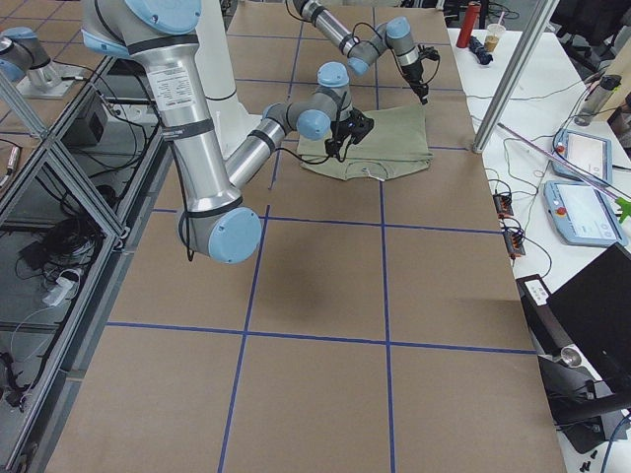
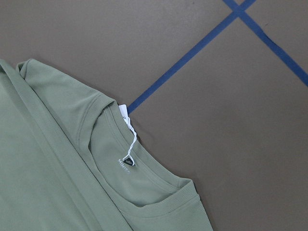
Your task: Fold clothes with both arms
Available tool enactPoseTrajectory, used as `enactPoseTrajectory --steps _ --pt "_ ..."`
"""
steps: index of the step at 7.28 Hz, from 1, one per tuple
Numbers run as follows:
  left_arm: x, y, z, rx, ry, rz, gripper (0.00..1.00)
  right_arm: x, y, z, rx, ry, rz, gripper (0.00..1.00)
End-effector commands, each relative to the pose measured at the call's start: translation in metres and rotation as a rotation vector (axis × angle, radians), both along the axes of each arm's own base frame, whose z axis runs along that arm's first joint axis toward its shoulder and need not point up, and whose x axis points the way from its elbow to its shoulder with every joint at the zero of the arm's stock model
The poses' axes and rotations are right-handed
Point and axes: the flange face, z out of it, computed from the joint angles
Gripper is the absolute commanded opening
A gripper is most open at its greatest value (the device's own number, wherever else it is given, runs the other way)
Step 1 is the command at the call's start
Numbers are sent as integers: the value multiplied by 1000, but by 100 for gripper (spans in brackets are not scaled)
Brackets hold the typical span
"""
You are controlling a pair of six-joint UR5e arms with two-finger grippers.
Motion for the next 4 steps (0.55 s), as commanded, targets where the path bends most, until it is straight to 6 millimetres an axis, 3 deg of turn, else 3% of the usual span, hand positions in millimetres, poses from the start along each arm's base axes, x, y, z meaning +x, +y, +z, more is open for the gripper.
enactPoseTrajectory --steps 1,3,4 --pt "-36 52 8 22 79 105 75 -58 20 -5 140 55 -193 100" --pt "-47 63 17 23 83 111 75 -94 45 -3 302 137 -444 100" --pt "-49 66 28 19 80 110 75 -121 56 -22 330 200 -554 100"
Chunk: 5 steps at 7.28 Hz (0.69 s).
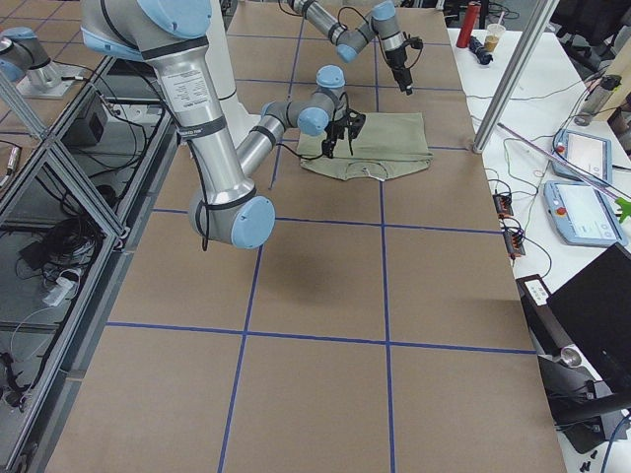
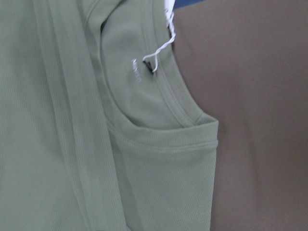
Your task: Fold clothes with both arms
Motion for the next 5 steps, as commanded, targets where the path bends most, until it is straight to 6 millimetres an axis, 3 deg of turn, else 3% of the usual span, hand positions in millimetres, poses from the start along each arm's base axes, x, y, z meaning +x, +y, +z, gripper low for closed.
enactPoseTrajectory --steps 1,2,4,5 --pt "-6 6 13 -4 -2 2 75 -59 27 -39 91 138 -225 100" --pt "-7 8 21 -13 -8 3 75 -76 28 -48 124 162 -267 100" --pt "-8 9 25 -18 -9 2 76 -109 28 -39 185 209 -373 100" --pt "-9 12 38 -23 -15 4 76 -123 24 -45 190 235 -405 100"
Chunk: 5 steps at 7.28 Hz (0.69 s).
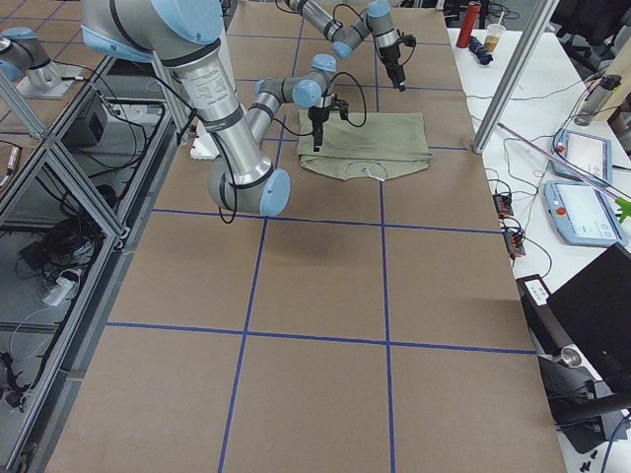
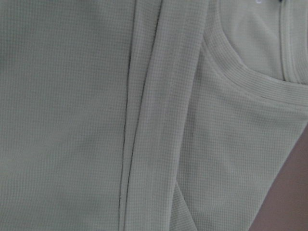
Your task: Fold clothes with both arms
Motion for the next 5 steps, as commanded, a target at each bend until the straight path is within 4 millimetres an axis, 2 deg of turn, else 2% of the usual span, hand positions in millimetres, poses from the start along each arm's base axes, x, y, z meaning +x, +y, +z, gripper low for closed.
enactPoseTrajectory --steps 1,5 --pt "-4 5 19 -2 0 0 76 -22 -4 -7 24 64 -79 100" --pt "-2 7 25 -11 -2 3 76 -38 24 2 37 140 -119 100"
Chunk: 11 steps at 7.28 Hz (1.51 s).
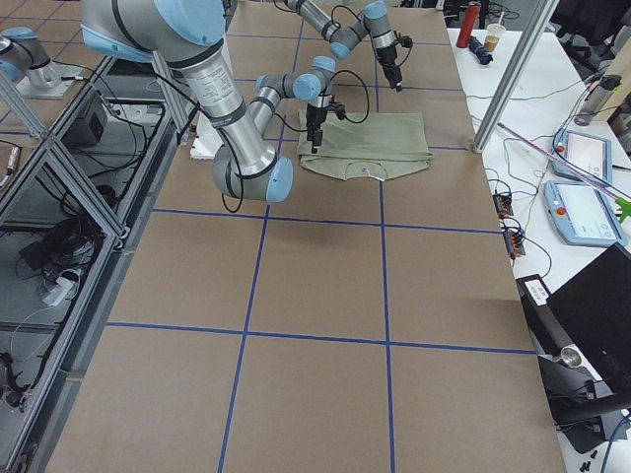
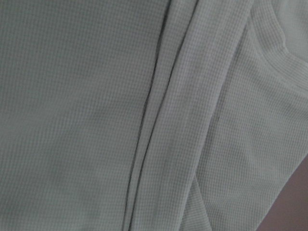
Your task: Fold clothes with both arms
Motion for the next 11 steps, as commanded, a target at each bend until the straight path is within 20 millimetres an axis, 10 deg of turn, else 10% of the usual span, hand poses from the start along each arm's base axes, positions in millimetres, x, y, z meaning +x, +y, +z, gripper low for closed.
enactPoseTrajectory --steps 1,8,11 --pt "1 1 2 -1 -2 2 77 -6 7 5 9 28 -8 100" --pt "-2 5 7 20 20 3 77 -6 17 27 12 113 -32 100" --pt "-2 5 4 22 24 2 77 97 31 97 53 180 -94 100"
